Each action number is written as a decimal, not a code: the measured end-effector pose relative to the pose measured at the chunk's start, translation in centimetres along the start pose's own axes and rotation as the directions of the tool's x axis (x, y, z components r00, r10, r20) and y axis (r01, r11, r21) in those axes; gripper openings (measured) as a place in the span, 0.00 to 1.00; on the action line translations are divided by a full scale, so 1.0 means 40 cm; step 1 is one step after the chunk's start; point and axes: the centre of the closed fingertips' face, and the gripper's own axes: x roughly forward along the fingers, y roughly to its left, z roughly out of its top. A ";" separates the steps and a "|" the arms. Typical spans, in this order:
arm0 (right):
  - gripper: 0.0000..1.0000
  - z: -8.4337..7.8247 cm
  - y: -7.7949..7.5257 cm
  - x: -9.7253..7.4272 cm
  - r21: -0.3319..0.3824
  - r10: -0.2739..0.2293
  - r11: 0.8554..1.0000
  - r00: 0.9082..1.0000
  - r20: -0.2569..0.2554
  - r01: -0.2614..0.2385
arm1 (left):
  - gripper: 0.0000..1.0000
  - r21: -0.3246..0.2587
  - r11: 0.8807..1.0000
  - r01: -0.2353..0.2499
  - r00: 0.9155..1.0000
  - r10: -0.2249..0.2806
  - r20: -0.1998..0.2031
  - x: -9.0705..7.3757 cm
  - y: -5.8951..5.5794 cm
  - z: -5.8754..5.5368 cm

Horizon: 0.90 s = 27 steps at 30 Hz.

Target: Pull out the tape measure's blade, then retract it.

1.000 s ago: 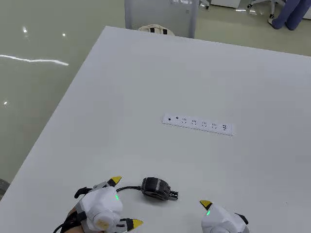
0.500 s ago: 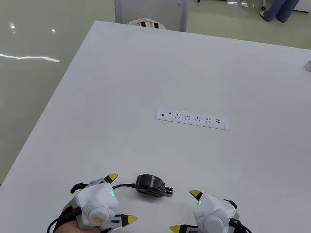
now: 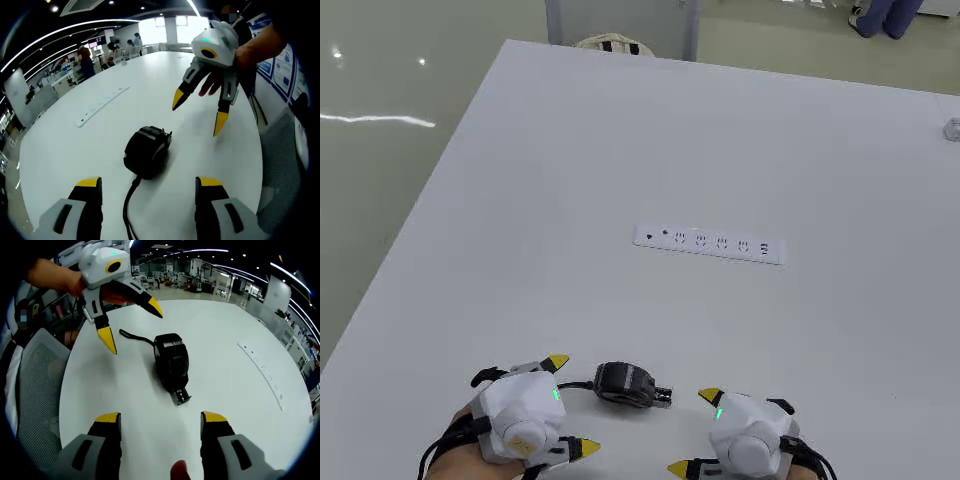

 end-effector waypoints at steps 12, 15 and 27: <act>0.62 -0.002 -0.039 0.039 -0.044 0.028 0.999 0.999 -0.022 -0.029 | 0.71 0.068 0.997 0.041 0.999 -0.040 -0.023 0.042 0.007 0.018; 0.62 -0.010 -0.045 0.047 -0.059 0.034 0.998 0.999 -0.036 -0.036 | 0.71 0.086 0.995 0.056 0.998 -0.054 -0.028 0.057 0.008 0.021; 0.60 -0.008 -0.057 0.075 -0.105 0.070 0.991 0.995 -0.064 -0.077 | 0.68 0.145 0.985 0.098 0.995 -0.093 -0.046 0.085 0.022 0.031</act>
